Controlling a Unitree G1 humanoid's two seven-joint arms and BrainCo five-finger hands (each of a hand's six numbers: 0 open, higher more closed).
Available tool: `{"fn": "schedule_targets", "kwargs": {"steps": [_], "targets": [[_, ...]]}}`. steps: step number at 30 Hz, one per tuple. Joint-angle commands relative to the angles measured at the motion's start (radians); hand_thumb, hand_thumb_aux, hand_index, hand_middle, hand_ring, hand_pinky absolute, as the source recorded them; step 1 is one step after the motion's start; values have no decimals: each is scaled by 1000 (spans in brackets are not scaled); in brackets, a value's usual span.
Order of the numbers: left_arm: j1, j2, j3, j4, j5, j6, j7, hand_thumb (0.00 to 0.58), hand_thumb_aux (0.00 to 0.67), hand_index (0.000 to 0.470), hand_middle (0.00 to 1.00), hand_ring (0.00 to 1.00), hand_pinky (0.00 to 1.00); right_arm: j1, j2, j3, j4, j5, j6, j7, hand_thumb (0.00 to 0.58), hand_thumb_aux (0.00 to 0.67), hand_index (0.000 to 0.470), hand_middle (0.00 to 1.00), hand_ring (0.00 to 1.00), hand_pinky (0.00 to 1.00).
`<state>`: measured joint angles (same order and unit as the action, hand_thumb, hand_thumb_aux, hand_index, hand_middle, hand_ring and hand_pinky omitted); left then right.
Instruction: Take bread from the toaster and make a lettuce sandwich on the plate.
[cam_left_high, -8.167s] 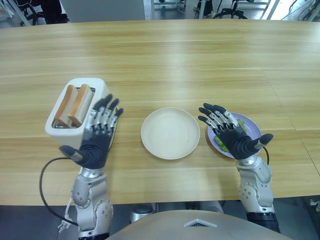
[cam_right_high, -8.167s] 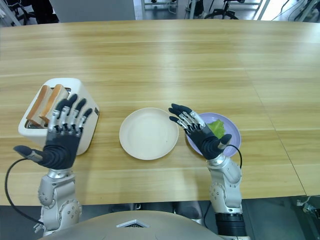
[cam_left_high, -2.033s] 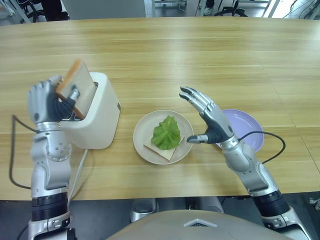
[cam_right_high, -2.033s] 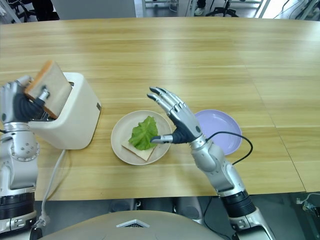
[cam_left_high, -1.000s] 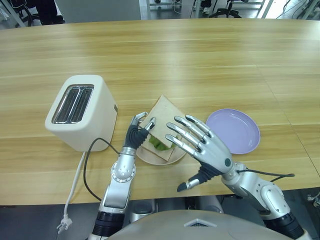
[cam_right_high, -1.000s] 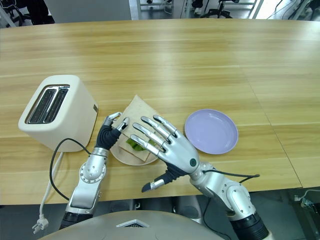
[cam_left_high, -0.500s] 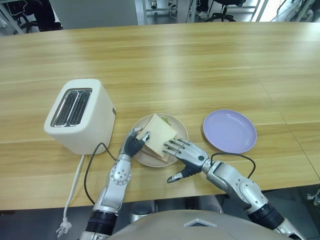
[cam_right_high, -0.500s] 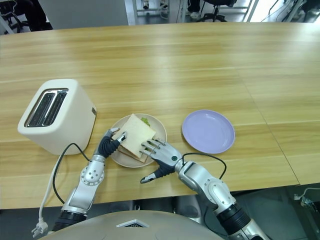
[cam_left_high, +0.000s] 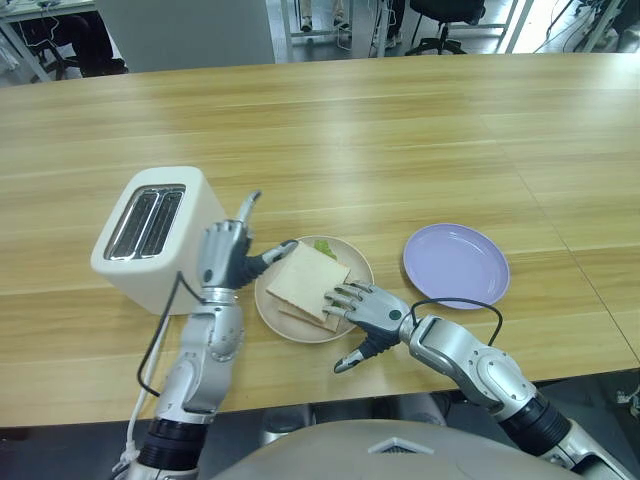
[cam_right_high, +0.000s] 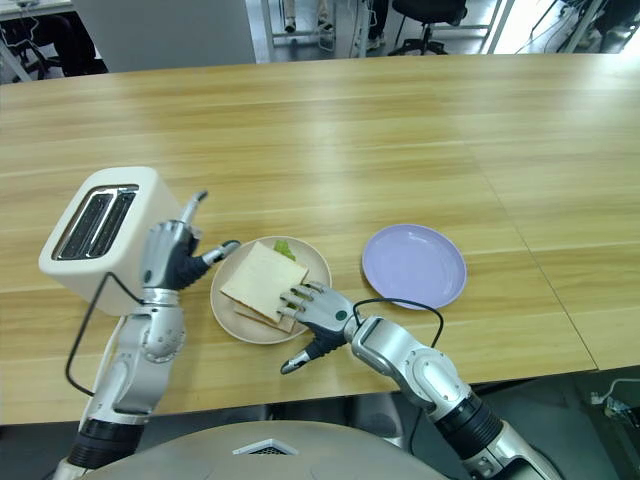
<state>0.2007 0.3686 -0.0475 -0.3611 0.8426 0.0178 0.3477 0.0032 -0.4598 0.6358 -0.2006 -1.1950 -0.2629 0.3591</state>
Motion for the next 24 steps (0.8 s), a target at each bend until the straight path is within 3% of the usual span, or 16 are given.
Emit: {"fn": "schedule_targets", "kwargs": {"steps": [1,2,3,4,5,6,7,8,9,10,11,19,24], "targets": [[16,32,136,-130,32,-48,98,0,0,0,851,851,851,29,-42,61,107,-26,1,90,0,0,0,0,0,0],[20,33,171,-159,-2,-86,119,0,0,0,851,851,851,24,-35,55,112,-19,3,67,0,0,0,0,0,0],[23,34,192,-184,-46,-126,122,0,0,0,725,725,725,19,-20,44,113,-6,6,33,0,0,0,0,0,0],[26,26,203,-195,-114,-166,112,0,0,0,369,369,369,13,0,29,109,14,8,-10,0,0,0,0,0,0],[32,11,204,-200,-218,-211,85,0,0,0,176,176,176,7,32,2,100,57,5,-75,0,0,0,0,0,0],[40,2,197,-202,-302,-249,58,0,0,0,176,176,176,4,66,-35,82,110,3,-141,0,0,0,0,0,0],[51,-4,180,-199,-392,-296,25,420,318,218,306,306,306,4,102,-85,65,188,-7,-203,0,0,0,0,0,0],[63,-11,166,-196,-460,-333,-7,540,494,339,788,788,788,5,129,-128,50,275,-20,-233,0,0,0,0,0,0],[75,-9,152,-189,-506,-370,-36,580,670,460,1000,1000,1000,8,149,-163,42,365,-37,-242,517,449,308,129,129,129],[88,-5,136,-180,-543,-407,-67,580,670,460,1000,1000,1000,16,171,-202,29,471,-49,-241,580,670,460,878,878,878],[98,-6,131,-171,-572,-432,-92,580,670,460,1000,1000,1000,22,181,-225,21,564,-62,-221,580,670,460,1000,1000,1000],[169,77,61,-148,-830,-559,-374,580,670,460,1000,1000,1000,82,170,-285,-98,1060,-98,-51,580,670,460,1000,1000,1000],[277,226,-13,-104,-800,-601,-599,580,670,460,1000,1000,1000,128,10,-218,-119,1161,-80,178,580,670,460,1000,1000,1000]]}}
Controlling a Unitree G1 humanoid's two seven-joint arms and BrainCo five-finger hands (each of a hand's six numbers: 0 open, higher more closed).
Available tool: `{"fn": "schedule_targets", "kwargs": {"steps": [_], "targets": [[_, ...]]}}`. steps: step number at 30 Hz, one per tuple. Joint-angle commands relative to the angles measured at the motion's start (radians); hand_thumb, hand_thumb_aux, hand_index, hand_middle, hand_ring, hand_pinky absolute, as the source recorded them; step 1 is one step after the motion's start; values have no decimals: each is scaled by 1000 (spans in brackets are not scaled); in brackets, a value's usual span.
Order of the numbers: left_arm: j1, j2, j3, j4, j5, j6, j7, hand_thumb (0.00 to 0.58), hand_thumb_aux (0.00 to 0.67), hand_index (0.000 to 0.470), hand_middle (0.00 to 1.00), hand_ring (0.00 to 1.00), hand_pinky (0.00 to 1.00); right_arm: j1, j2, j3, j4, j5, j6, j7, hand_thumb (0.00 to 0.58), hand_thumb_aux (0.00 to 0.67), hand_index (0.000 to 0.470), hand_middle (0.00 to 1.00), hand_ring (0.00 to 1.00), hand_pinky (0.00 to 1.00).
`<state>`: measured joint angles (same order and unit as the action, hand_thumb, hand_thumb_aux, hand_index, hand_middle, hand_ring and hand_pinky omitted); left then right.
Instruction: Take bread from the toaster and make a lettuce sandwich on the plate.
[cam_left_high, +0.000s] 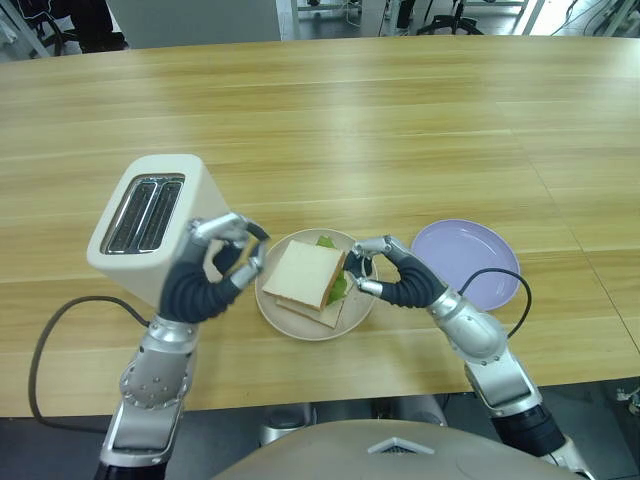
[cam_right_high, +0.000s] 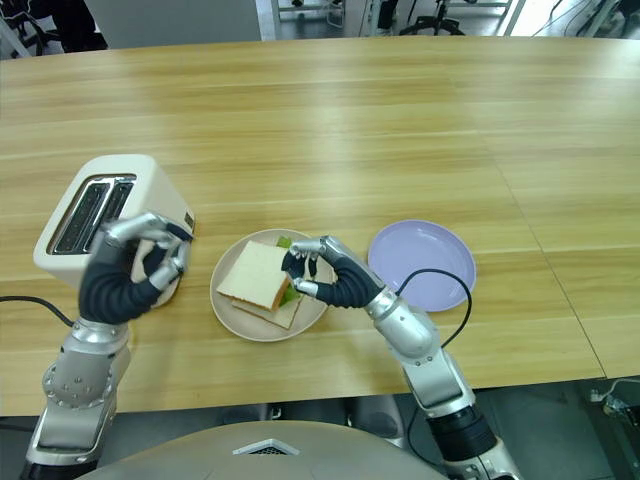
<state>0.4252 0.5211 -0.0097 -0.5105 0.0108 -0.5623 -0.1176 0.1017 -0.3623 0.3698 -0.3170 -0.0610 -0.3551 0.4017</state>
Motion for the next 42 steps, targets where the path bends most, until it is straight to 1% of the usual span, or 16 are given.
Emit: {"fn": "schedule_targets", "kwargs": {"steps": [1,4,6,8,10,16,20,23,26,28,32,33,39,42], "targets": [[74,102,-64,63,50,-18,-169,580,670,460,1000,1000,1000,36,-132,75,15,-3,3,177,580,670,460,1000,1000,1000],[111,163,-107,137,141,21,-249,580,670,460,1000,1000,1000,49,-219,139,91,-134,-27,231,580,670,460,1000,1000,1000],[110,184,-156,186,226,81,-296,580,670,460,1000,1000,1000,44,-245,180,143,-257,-42,221,580,670,460,1000,1000,1000],[97,184,-214,238,310,137,-333,580,670,460,1000,1000,1000,27,-250,214,200,-399,-58,175,580,670,460,1000,1000,1000],[73,175,-251,279,401,175,-337,580,670,460,1000,1000,1000,11,-238,231,236,-479,-62,142,580,670,460,1000,1000,1000],[-54,156,-311,368,605,253,-309,580,670,460,1000,1000,1000,-46,-190,273,327,-684,-56,32,580,670,460,1000,1000,1000],[-150,144,-354,453,691,272,-290,580,670,460,1000,1000,1000,-97,-155,286,377,-766,-41,-36,580,670,460,1000,1000,1000],[-256,128,-379,542,746,275,-253,580,670,460,1000,1000,1000,-156,-113,295,439,-812,-24,-87,580,670,460,1000,1000,1000],[-393,101,-397,649,780,268,-200,580,670,460,1000,1000,1000,-248,-55,306,556,-850,-3,-156,580,670,460,1000,1000,1000],[-498,78,-416,745,807,263,-162,580,670,460,1000,1000,1000,-328,-10,314,671,-868,12,-210,580,670,460,1000,1000,1000],[-701,23,-457,965,855,249,-54,580,670,460,1000,1000,1000,-512,80,322,939,-882,29,-332,580,670,460,1000,1000,1000],[-760,5,-465,1035,865,254,-26,580,670,460,1000,1000,1000,-575,110,317,1032,-879,36,-372,580,670,460,1000,1000,1000],[-979,-49,-520,1339,905,252,129,580,670,460,1000,1000,1000,-814,208,325,1381,-874,43,-549,580,670,460,1000,1000,1000],[-1045,-55,-538,1421,916,251,202,580,670,460,1000,1000,1000,-885,225,330,1471,-870,39,-614,580,670,460,1000,1000,1000]]}}
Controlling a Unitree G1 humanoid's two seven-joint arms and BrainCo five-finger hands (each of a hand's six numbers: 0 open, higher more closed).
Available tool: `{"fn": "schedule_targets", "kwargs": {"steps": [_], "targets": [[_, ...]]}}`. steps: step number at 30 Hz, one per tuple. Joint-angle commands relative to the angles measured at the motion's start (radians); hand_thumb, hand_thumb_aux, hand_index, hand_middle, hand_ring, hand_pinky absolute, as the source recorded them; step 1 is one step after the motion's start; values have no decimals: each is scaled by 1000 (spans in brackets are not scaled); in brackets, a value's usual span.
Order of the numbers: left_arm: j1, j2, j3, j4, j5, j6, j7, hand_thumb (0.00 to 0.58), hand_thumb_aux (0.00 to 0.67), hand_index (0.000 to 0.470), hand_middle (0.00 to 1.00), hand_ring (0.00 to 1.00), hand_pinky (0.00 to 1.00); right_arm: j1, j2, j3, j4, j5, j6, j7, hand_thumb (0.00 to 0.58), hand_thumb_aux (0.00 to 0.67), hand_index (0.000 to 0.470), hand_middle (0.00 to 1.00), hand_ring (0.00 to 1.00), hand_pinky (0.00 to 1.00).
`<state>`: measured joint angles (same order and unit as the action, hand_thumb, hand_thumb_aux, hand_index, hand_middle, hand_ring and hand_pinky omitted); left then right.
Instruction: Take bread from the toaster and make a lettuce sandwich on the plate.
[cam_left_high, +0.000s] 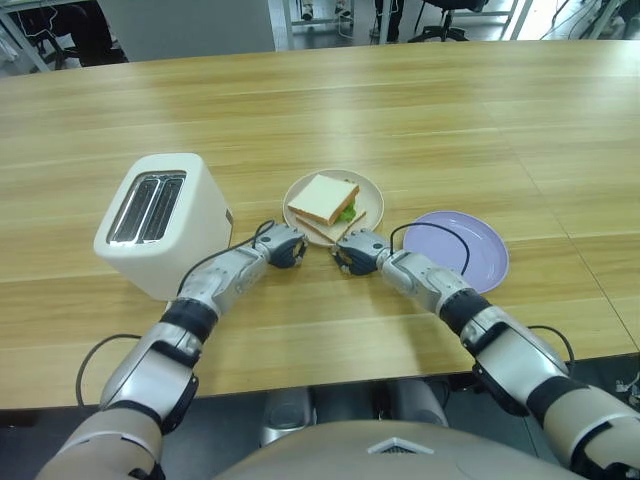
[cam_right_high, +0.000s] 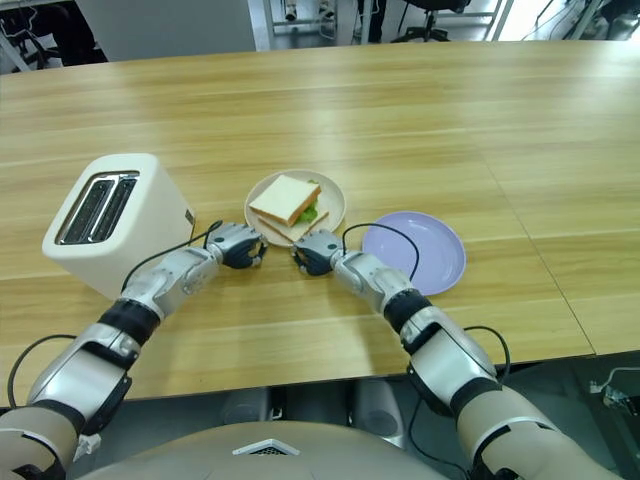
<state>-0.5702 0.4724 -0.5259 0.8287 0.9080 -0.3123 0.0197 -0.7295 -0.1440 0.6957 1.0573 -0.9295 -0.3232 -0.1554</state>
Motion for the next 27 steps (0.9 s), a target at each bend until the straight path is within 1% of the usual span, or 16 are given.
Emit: {"fn": "schedule_targets", "kwargs": {"steps": [1,2,4,6,8,9,10,11,12,13,14,15,18,21,25,27], "targets": [[-60,-7,-29,98,19,-2,79,580,670,460,1000,1000,1000,-64,9,6,113,3,0,-69,580,670,460,1000,1000,1000],[-67,-4,-37,104,24,-2,97,580,670,460,1000,1000,1000,-71,8,7,120,9,-9,-81,580,670,460,1000,1000,1000],[-41,19,-32,38,13,-6,91,580,670,460,1000,1000,1000,-66,-11,4,91,22,-44,-90,580,670,460,1000,1000,1000],[70,63,19,-150,-44,-10,64,580,670,460,1000,1000,1000,-5,-65,-31,-34,81,-132,-65,580,670,460,1000,1000,1000],[216,77,103,-367,-168,-20,34,558,539,370,1000,1000,1000,93,-124,-80,-196,179,-226,-9,580,670,460,1000,1000,1000],[282,73,143,-464,-225,-31,36,340,239,164,1000,1000,1000,147,-147,-106,-276,236,-259,25,578,633,435,1000,1000,1000],[355,54,192,-570,-301,-36,38,0,0,0,729,729,729,212,-169,-138,-371,320,-293,69,441,342,235,1000,1000,1000],[421,38,231,-667,-369,-53,45,0,0,0,235,235,235,277,-189,-165,-467,412,-320,122,0,0,0,1000,1000,1000],[491,14,269,-765,-458,-81,51,0,0,0,0,0,0,350,-211,-187,-571,531,-342,183,0,0,0,945,945,945],[557,-6,294,-852,-562,-98,27,0,0,0,0,0,0,417,-228,-206,-668,647,-346,242,0,0,0,671,671,671],[617,-19,305,-925,-654,-117,-2,0,0,0,0,0,0,476,-242,-222,-751,755,-340,293,0,0,0,282,282,282],[669,-33,314,-987,-733,-138,-22,0,0,0,0,0,0,527,-252,-238,-824,856,-323,340,0,0,0,0,0,0],[824,-87,306,-1146,-1033,-202,-90,0,0,0,0,0,0,670,-267,-300,-1002,1209,-251,481,0,0,0,0,0,0],[909,-122,316,-1176,-1219,-263,-173,0,0,0,0,0,0,720,-250,-375,-1040,1412,-219,597,0,0,0,0,0,0],[938,-157,341,-1160,-1457,-307,-321,0,0,0,0,0,0,766,-199,-477,-1095,1723,-99,792,0,0,0,0,0,0],[932,-164,355,-1151,-1548,-300,-395,0,0,0,0,0,0,780,-174,-514,-1103,1772,-79,853,0,0,0,0,0,0]]}}
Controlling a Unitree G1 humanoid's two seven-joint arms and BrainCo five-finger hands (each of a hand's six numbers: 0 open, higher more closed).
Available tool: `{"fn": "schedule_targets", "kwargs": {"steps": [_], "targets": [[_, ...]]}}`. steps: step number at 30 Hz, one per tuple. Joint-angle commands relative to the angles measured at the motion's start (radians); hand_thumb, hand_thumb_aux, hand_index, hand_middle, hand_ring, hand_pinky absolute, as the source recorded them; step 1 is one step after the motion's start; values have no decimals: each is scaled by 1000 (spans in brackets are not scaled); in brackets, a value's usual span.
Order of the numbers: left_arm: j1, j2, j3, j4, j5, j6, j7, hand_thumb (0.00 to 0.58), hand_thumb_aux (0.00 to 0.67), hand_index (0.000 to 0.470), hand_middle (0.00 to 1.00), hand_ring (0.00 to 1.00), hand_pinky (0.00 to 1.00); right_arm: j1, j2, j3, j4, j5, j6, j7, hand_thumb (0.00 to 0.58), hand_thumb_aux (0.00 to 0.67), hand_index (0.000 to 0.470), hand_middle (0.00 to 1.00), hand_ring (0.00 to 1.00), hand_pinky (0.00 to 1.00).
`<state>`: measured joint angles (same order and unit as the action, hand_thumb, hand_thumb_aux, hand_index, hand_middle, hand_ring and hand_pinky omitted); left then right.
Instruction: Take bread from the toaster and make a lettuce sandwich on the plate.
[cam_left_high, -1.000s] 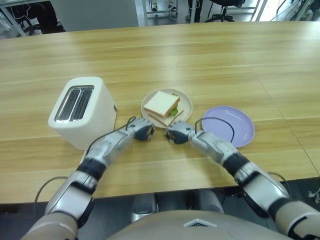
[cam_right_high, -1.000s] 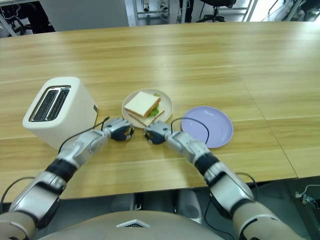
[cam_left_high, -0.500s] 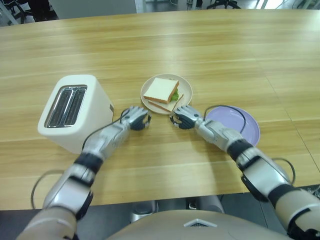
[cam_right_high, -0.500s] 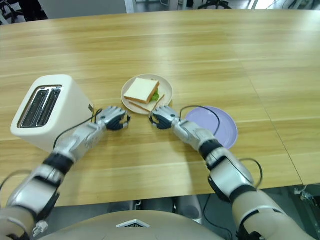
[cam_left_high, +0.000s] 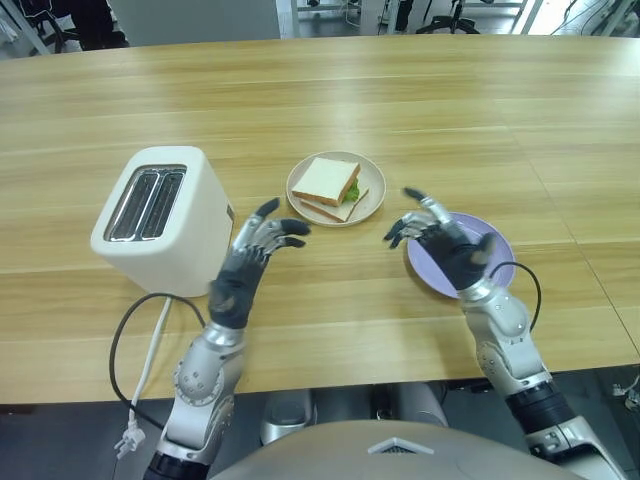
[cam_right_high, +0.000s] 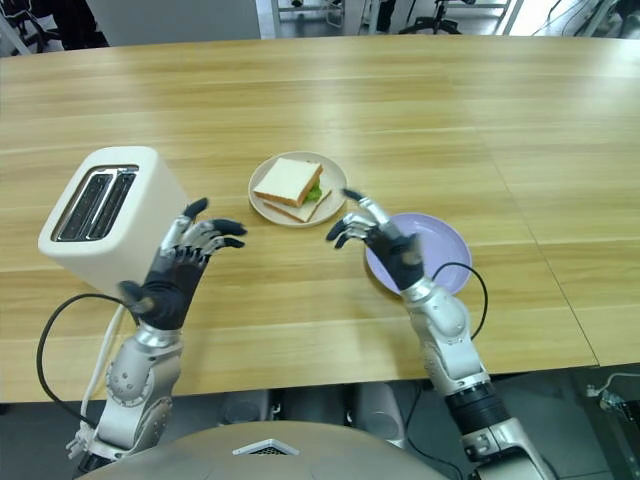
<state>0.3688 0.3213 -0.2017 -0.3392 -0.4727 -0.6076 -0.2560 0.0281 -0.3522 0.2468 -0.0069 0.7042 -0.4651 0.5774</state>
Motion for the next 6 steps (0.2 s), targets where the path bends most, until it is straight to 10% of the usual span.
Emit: {"fn": "schedule_targets", "kwargs": {"steps": [1,6], "targets": [[-9,-18,42,25,-192,-3,-151,0,0,0,0,0,0,26,45,-81,-40,153,80,141,0,0,0,0,0,0],[-7,-46,87,54,-288,49,-265,0,0,0,0,0,0,36,95,-146,-86,210,168,212,0,0,0,0,0,0]]}}
